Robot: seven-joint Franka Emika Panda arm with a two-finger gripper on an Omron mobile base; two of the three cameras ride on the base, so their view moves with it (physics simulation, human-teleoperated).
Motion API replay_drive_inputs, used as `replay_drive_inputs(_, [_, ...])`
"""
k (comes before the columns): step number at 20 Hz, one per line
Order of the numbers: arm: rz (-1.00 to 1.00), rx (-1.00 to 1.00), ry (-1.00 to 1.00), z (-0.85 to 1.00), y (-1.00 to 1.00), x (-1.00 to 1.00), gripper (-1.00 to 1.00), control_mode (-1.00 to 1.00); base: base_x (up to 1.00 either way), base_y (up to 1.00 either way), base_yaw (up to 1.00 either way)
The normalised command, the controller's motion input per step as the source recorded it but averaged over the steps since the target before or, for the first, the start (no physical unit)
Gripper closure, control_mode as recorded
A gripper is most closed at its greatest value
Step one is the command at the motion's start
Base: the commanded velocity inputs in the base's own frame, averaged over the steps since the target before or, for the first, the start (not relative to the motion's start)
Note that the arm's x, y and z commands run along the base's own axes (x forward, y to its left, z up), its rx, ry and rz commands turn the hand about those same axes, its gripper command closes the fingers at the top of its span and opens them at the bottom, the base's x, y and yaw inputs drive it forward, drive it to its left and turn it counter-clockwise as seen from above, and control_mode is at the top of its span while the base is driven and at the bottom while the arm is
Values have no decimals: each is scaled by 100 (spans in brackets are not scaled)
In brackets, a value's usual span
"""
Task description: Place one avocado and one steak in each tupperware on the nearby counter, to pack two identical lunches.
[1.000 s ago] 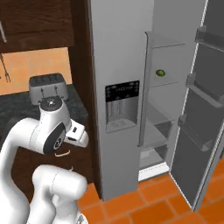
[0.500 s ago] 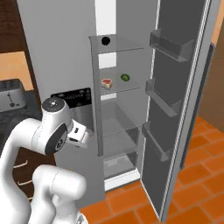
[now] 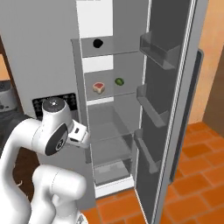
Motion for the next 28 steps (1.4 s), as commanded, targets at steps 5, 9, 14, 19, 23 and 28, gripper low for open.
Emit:
replay_drive_inputs(5, [0,0,0,0,0,0,-100,100,64,-19,25])
replay_drive_inputs(9, [0,0,0,0,0,0,-100,100,50,-41,27])
replay_drive_inputs(14, [0,0,0,0,0,0,-100,100,57,-19,29])
replay_drive_inputs(19, [0,0,0,0,0,0,-100,100,51,-35,31])
replay_drive_inputs(23, [0,0,0,0,0,0,-100,100,45,-32,31])
replay_drive_inputs(28, [0,0,0,0,0,0,-100,100,38,-45,31])
